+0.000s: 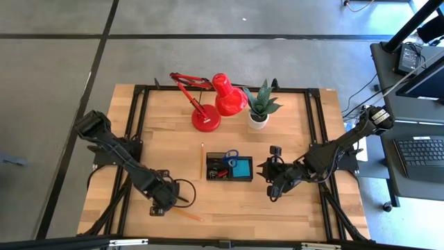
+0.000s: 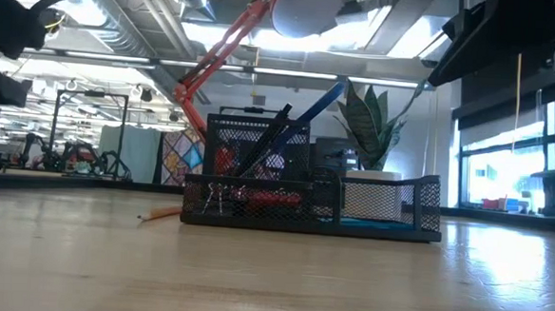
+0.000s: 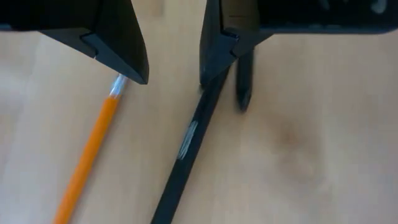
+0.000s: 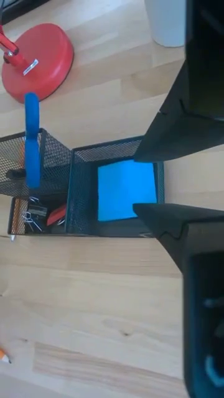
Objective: Pick and place office supplies into organizer
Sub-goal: Put the bottom black pen into the black desk organizer
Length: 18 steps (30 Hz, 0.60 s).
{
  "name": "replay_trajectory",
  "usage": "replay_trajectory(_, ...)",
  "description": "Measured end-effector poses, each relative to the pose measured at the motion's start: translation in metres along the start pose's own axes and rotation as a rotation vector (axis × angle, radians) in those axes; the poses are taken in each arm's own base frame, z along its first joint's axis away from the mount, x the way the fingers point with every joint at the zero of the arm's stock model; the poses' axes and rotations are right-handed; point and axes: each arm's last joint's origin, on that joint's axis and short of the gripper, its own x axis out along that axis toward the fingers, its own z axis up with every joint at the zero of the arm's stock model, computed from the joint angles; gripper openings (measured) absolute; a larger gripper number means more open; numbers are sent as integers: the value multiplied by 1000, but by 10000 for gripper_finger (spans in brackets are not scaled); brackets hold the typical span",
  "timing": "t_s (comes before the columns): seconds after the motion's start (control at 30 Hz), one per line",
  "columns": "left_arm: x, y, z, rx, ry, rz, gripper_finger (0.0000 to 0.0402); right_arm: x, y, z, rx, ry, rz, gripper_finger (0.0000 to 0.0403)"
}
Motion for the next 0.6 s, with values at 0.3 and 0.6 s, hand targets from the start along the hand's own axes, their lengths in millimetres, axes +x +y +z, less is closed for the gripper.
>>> replay_trajectory(0.3, -15, 4, 2, -2, 75, 76, 137, 4, -6, 2, 21, 6, -20, 119)
replay_trajectory(0.6, -13, 1, 3, 22, 7, 95, 137, 7, -12, 3, 12, 12, -38, 119)
